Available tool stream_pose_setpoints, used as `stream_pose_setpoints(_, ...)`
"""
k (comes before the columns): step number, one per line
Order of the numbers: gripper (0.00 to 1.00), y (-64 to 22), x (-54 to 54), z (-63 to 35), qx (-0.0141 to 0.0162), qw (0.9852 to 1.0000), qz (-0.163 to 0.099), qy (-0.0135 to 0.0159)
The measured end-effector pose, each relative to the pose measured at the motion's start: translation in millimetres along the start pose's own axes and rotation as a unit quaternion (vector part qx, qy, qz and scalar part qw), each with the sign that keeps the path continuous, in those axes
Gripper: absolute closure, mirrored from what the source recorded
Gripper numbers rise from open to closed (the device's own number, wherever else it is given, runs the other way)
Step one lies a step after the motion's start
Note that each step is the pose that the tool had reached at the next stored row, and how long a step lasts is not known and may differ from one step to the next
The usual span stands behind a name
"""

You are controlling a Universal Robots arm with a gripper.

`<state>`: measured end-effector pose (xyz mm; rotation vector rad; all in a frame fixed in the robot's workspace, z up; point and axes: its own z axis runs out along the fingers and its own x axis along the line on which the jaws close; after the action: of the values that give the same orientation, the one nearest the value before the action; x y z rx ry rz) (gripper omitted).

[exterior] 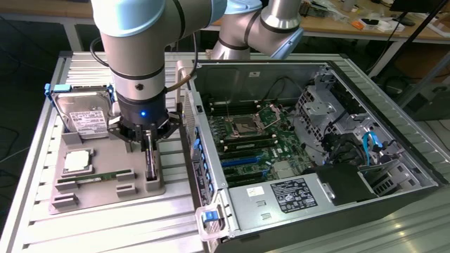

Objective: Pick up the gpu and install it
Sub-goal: 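Pick up the gpu and move the gpu toward the slot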

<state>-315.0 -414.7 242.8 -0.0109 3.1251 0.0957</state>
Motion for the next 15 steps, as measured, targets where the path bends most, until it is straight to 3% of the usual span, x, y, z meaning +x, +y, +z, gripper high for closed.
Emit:
stream_pose_setpoints(6,0.73,0.1,0.0,-1.3,0.0,1.0,0.0,0.0001)
stream_pose_setpoints(15,0.73,0.7,-0.2,-11.3,-0.0001,1.0,0.0,0.0)
